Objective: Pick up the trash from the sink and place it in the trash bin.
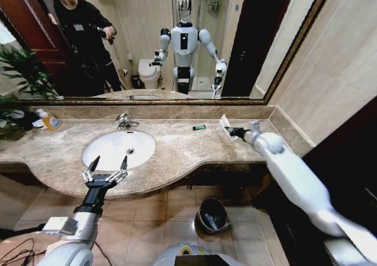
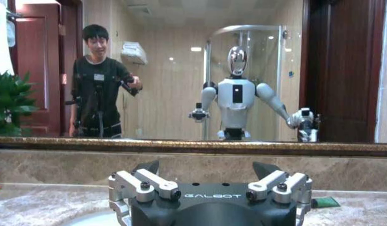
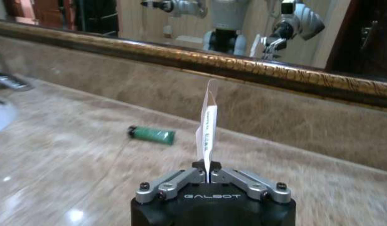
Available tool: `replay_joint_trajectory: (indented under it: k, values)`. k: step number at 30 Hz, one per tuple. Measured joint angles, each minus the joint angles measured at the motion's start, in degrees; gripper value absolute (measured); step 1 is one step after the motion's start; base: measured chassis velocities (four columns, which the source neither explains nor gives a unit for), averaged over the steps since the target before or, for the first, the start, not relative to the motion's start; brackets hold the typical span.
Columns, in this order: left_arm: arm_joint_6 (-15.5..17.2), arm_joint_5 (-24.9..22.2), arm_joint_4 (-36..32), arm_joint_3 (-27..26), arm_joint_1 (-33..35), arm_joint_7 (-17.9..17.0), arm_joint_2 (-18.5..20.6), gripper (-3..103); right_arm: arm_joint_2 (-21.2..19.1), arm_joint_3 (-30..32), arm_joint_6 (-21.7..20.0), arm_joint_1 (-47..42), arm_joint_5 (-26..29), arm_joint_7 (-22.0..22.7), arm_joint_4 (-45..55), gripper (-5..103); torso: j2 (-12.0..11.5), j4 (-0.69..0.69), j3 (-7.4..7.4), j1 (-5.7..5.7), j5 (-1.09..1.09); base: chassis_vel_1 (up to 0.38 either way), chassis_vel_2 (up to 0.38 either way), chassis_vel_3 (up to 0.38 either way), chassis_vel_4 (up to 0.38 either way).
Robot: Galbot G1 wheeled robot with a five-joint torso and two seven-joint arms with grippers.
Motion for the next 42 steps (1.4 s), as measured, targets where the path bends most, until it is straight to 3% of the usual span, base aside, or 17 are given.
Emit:
replay_joint_trajectory:
  k: [4, 6, 9, 11, 14, 17, 18, 26, 29, 33, 39, 42]
  values:
    - [0.0, 0.0, 0.01, 0.0, 0.0, -0.01, 0.0, 100, -0.75, 4.55, -0.63, -6.06, 2.18, 0.22, 5.78, 0, 0.0, 0.01, 0.0, 0.0, -0.03, 0.0, 0.0, 0.0, 0.0]
    - [0.01, 0.0, 0.0, 0.0, 0.0, 0.0, 0.0, 100, 2.83, 14.08, -1.76, -19.96, 4.83, -1.33, 15.97, 0, 0.0, 0.03, 0.0, 0.0, -0.02, 0.0, 0.0, 0.0, 0.0]
    - [0.0, 0.0, 0.01, 0.0, 0.0, -0.01, 0.0, 100, 5.78, 17.08, -1.62, -25.79, 4.64, -5.27, 18.72, 0, 0.0, 0.01, -0.01, 0.0, -0.03, 0.0, 0.0, 0.0, 0.0]
    - [0.0, 0.0, 0.0, 0.0, 0.0, 0.0, 0.0, 100, 9.44, 19.35, 2.88, -31.19, 1.48, -13.11, 19.04, 0, 0.0, 0.02, -0.01, -0.01, -0.03, 0.0, 0.0, 0.0, 0.0]
    - [0.0, 0.0, 0.0, 0.0, 0.0, 0.0, 0.0, 100, 13.05, 20.43, 6.35, -35.44, -2.71, -17.03, 18.57, 0, 0.0, 0.03, 0.0, 0.0, -0.02, 0.0, 0.0, 0.0, 0.0]
    - [0.0, 0.0, 0.01, 0.0, 0.0, 0.0, 0.0, 100, 15.27, 20.75, 7.64, -37.98, -4.32, -17.52, 18.46, 0, 0.0, 0.02, 0.0, 0.0, -0.04, 0.0, 0.0, 0.0, 0.0]
    - [0.0, 0.0, 0.0, 0.0, 0.0, -0.01, 0.0, 100, 17.82, 20.72, 10.07, -40.78, -6.96, -17.96, 17.6, 0, 0.0, 0.02, 0.0, 0.0, -0.04, 0.0, 0.0, 0.0, 0.0]
    - [0.0, 0.0, 0.0, 0.0, 0.0, -0.01, 0.0, 100, 24.56, 18.38, 17.2, -44.48, -14.99, -17.7, 10.98, 0, 0.0, 0.02, 0.0, 0.0, -0.03, 0.0, 0.0, 0.0, 0.0]
    - [0.0, 0.0, 0.01, 0.0, 0.0, 0.0, 0.0, 100, 27.97, 15.85, 19.9, -44.23, -18.92, -14.78, 5.63, 0, 0.0, 0.02, 0.0, 0.0, -0.04, 0.0, 0.0, 0.0, 0.0]
    - [0.0, 0.0, 0.0, 0.0, 0.0, -0.01, 0.0, 100, 31.61, 13.94, 21.58, -42.34, -22.86, -13.91, -1.19, 0, 0.0, 0.03, 0.0, 0.0, -0.04, 0.0, 0.0, 0.0, 0.0]
    - [0.0, 0.0, 0.01, 0.0, 0.0, 0.0, 0.0, 100, 33.63, 11.99, 21.68, -38.45, -26.66, -12.68, -9.32, 0, 0.0, 0.03, 0.01, 0.0, -0.04, 0.0, 0.0, 0.0, 0.0]
    - [0.01, 0.0, 0.01, 0.0, 0.0, 0.0, 0.0, 100, 33.98, 10.18, 21.86, -35.59, -28.53, -8.95, -14.53, 0, 0.0, 0.03, 0.01, 0.01, -0.04, 0.0, 0.0, 0.0, 0.0]
